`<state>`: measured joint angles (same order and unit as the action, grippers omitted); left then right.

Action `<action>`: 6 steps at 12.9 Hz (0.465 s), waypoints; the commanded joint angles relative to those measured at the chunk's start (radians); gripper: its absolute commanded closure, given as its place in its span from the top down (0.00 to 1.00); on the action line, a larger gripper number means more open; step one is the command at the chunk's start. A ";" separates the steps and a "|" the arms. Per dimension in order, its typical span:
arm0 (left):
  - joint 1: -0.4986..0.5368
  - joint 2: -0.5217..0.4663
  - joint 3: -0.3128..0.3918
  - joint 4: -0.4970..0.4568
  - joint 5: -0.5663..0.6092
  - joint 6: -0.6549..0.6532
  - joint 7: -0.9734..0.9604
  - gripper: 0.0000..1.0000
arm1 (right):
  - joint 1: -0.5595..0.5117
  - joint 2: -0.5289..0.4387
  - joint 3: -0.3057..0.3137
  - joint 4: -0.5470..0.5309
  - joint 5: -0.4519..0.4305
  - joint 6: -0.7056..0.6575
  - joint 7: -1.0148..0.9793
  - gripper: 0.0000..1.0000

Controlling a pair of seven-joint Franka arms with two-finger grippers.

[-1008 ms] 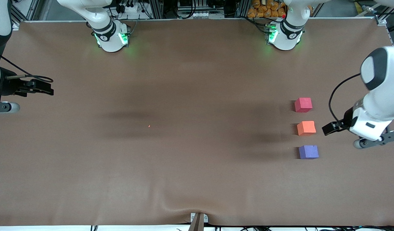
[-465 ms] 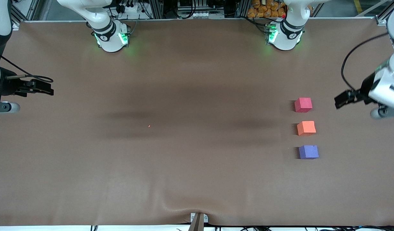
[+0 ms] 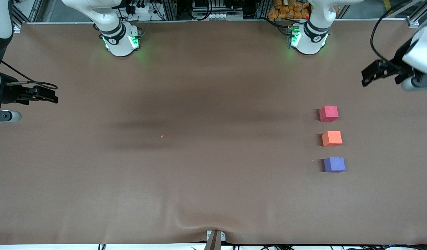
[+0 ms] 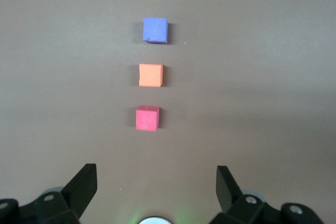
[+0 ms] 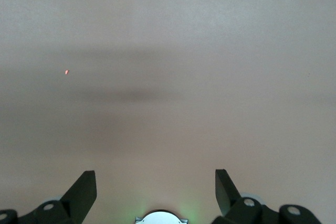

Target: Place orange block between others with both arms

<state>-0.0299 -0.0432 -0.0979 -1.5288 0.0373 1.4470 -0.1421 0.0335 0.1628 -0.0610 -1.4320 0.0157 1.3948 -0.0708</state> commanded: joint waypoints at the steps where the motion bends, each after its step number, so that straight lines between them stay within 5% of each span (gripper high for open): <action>1: -0.005 -0.012 0.018 0.053 -0.019 -0.072 0.059 1.00 | 0.002 -0.011 0.000 -0.002 0.006 0.000 0.011 1.00; 6: -0.008 -0.007 0.015 0.073 -0.024 -0.089 0.059 1.00 | 0.005 -0.011 0.000 -0.002 0.006 0.000 0.011 1.00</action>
<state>-0.0311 -0.0564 -0.0873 -1.4736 0.0360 1.3772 -0.0968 0.0335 0.1628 -0.0606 -1.4320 0.0157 1.3958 -0.0708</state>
